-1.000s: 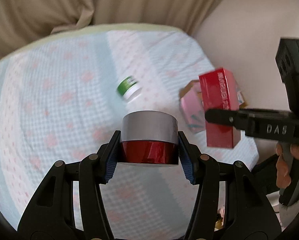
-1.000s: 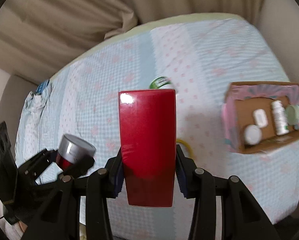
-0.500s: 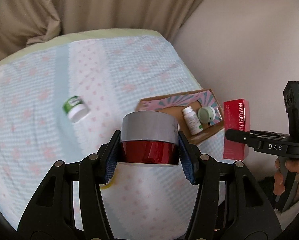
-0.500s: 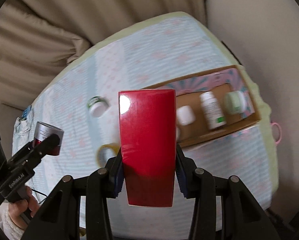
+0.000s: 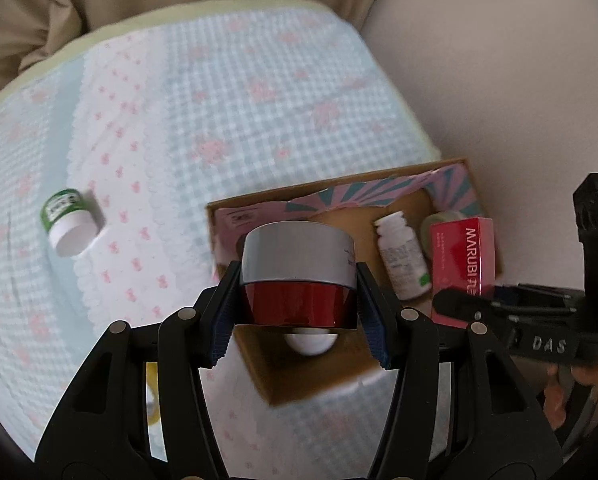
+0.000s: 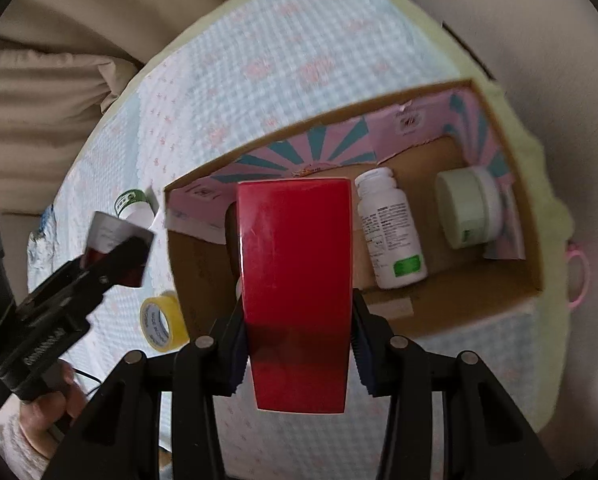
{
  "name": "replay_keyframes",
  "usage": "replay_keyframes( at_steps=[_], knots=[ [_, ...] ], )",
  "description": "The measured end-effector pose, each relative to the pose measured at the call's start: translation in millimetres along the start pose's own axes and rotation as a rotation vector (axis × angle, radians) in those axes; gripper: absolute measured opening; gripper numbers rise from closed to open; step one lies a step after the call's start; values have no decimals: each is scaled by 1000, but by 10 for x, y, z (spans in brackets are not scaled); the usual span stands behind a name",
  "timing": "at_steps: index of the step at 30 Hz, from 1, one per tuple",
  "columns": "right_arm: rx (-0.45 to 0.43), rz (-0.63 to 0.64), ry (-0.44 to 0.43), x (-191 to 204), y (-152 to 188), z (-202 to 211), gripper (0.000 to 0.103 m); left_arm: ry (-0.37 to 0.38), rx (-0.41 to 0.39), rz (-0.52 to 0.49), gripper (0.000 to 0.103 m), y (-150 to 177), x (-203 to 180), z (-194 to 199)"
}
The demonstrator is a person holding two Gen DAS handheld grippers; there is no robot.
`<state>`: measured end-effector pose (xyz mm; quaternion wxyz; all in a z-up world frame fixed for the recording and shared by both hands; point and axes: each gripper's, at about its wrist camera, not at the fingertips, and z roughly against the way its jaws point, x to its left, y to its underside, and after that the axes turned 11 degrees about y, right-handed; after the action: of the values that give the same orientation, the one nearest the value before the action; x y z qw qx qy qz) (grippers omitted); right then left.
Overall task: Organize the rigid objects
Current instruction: 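Carry the tin and red box into the cardboard box and lower them, then open both tools and lift them away from the box over the bed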
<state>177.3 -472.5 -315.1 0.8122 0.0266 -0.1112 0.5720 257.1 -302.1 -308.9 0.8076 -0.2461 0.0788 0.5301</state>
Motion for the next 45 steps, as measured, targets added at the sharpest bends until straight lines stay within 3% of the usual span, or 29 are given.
replay_keyframes(
  at_steps=[9, 17, 19, 21, 22, 23, 24, 25, 26, 28, 34, 45],
  knots=[
    [43, -90, -87, -164, -72, -545, 41, -76, 111, -27, 51, -122, 100, -775],
    [73, -158, -141, -261, -74, -742, 42, -115, 166, -99, 51, -115, 74, -969],
    [78, -148, -138, -255, -89, -763, 42, -105, 159, -97, 55, -139, 65, -946],
    [79, -123, -123, -246, -93, -752, 50, -118, 146, -105, 93, -172, 38, -880],
    [71, -109, -113, -250, -81, -711, 60, -150, 131, -115, 96, -185, 26, -830],
    [54, -98, -110, -269, -68, -658, 75, -133, 118, -121, 101, -196, 21, -760],
    [29, -78, -100, -282, -43, -581, 80, -128, 107, -117, 103, -201, 29, -683],
    [4, -53, -84, -281, -28, -523, 94, -132, 95, -117, 103, -198, 36, -608],
    [-14, -21, -40, -262, -9, -462, 103, -135, 92, -119, 103, -194, 40, -570],
    [-10, 11, 9, -247, 17, -425, 103, -148, 86, -122, 103, -172, 53, -481],
    [-9, -7, 2, -273, 132, -399, 103, -143, 60, -98, 103, -62, 84, -239],
    [-98, -5, 20, -113, 254, -89, 103, -140, -8, -67, 103, 191, 87, 313]
  ],
)
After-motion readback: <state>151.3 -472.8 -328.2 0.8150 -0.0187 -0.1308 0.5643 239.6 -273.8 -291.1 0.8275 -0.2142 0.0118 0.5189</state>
